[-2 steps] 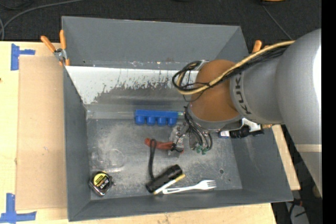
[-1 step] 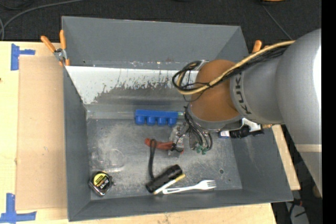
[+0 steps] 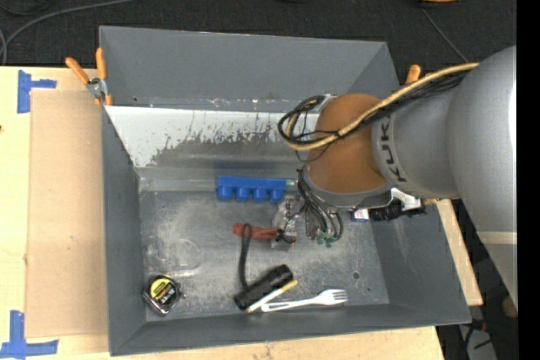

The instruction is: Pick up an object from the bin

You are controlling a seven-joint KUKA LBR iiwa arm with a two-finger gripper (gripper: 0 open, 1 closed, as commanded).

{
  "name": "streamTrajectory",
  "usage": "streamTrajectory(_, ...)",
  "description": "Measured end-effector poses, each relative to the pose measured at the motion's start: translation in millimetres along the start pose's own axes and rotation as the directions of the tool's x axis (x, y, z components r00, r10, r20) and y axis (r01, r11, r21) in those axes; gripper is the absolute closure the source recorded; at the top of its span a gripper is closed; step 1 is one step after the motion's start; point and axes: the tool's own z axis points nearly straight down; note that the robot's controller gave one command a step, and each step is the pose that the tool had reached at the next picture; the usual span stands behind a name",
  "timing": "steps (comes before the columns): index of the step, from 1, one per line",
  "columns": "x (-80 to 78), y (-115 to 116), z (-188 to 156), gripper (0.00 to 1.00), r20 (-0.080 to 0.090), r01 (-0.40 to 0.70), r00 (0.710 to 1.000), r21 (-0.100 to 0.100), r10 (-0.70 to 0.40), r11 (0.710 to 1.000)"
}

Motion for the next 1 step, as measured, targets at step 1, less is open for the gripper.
streamTrajectory(1, 0.2, 0.1, -8.0, 1.0, 0.0, 0.001, 1.0, 0.0, -0.001, 1.0)
